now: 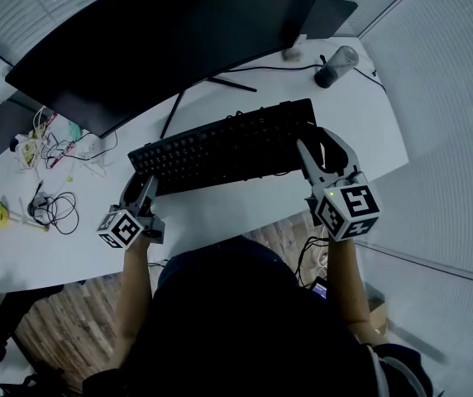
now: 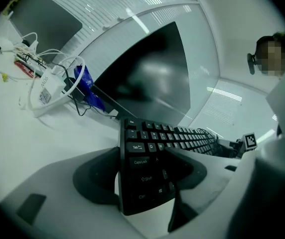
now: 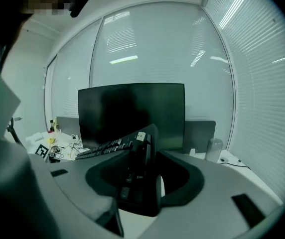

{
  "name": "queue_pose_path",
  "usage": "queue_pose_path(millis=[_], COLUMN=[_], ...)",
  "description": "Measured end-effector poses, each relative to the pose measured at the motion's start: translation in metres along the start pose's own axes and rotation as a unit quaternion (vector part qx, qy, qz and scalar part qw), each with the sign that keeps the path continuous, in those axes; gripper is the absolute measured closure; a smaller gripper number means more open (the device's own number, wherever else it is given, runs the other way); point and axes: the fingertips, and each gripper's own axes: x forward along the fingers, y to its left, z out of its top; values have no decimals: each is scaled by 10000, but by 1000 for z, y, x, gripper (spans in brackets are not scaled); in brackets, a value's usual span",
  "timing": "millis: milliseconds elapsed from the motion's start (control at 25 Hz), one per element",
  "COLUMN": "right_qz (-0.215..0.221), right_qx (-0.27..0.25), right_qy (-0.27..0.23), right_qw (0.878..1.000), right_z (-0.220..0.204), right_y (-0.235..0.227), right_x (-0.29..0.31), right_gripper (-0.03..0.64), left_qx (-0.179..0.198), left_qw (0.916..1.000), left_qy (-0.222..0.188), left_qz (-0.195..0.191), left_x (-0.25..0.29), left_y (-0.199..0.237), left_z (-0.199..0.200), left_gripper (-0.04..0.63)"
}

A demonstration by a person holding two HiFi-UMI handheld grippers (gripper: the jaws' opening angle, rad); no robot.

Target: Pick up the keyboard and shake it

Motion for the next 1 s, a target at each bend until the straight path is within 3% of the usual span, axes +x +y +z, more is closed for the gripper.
queue_pose_path(millis=[120,280,400,600,720,800,1000], right_qz=[-28,72,245,548,642,652,581], right_qx=[226,1062,1805,2951,3253,3292,2702], right_qy=[-151,-401,-519,-597,-492,-463,-473], right_qw=[9996,9935,9819,9520,9421,9409,9599], right_z=[-2,-24,-45,-87,-104,-107,-81], right_y=[-3,-14,-18,-11,-6,-5,-6], right_x=[-2,-3,2,10,15,16,15], right_gripper=[420,420,421,425,426,427,426], left_qx=[312,1244,1969,3008,3199,3189,2505], left_qw=[9994,9916,9785,9487,9418,9419,9619], left_qy=[-96,-6,-106,-217,-207,-180,-209], left_qz=[81,360,597,945,1011,1040,1075], left_x=[-6,-15,-25,-37,-40,-42,-45], left_y=[-9,-35,-63,-102,-109,-108,-83], left_z=[21,68,106,144,146,144,134], left_gripper=[305,305,305,316,316,314,316])
